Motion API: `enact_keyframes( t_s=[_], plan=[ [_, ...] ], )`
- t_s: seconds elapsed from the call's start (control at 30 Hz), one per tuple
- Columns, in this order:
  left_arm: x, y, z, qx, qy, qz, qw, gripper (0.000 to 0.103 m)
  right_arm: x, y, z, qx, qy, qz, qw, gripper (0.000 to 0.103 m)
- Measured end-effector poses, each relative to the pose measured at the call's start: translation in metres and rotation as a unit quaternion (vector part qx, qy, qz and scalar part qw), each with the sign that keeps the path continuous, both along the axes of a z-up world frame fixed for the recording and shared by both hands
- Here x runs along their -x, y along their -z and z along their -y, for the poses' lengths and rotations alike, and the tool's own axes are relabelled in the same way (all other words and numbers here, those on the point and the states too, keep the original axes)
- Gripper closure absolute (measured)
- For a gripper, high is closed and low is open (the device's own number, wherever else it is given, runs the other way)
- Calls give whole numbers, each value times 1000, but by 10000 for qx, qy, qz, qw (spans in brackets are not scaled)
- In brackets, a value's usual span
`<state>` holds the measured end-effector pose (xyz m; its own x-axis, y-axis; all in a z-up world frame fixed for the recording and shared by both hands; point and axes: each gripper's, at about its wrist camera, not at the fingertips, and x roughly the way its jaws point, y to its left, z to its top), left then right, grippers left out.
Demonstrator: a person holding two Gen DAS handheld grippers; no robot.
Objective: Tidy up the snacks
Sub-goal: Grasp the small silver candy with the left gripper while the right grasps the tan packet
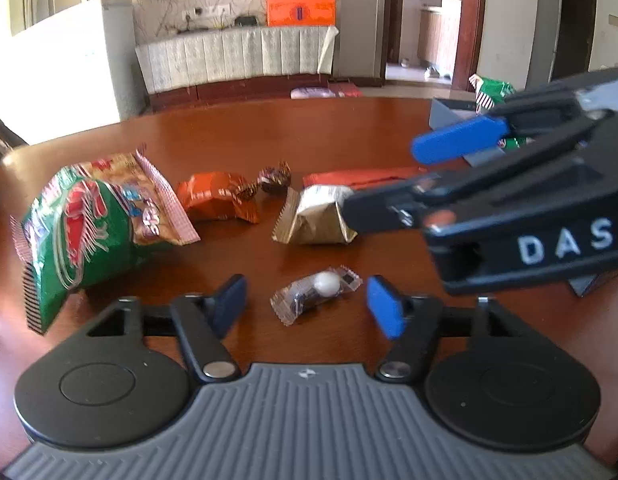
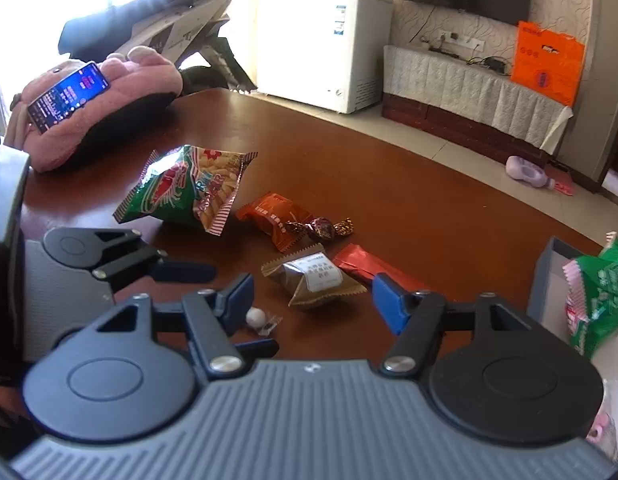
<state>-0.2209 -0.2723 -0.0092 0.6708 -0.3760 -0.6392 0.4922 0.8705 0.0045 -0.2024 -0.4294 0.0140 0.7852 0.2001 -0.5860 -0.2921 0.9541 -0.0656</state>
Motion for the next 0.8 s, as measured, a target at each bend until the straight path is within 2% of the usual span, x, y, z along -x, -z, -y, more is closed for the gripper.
enact_keyframes(
  t_s=[0.13, 0.23, 0.4, 0.63, 0.7, 0.8],
  plan=[
    [-1, -1, 0, 8, 41, 35, 10000, 48, -14, 4, -5, 153, -143, -32, 9998, 37],
    [1, -1, 1, 6, 95, 65, 9999, 56, -25, 12, -12, 366, -250, -150, 9989, 42],
    [1, 2, -2, -34, 101, 111, 9999, 62, -38, 18, -20, 508, -344, -204, 9979, 44],
    [0, 2, -6, -22, 21, 106, 9999, 63, -47, 30, -32, 839, -342, -454, 9948, 47],
    [0, 2, -4, -55, 10, 123, 9999, 63, -46, 29, -33, 893, -239, -453, 9947, 56],
    [2, 2, -1, -125, -17, 164, 9998, 63, -43, 25, -28, 750, -64, -460, 9961, 61]
  ],
)
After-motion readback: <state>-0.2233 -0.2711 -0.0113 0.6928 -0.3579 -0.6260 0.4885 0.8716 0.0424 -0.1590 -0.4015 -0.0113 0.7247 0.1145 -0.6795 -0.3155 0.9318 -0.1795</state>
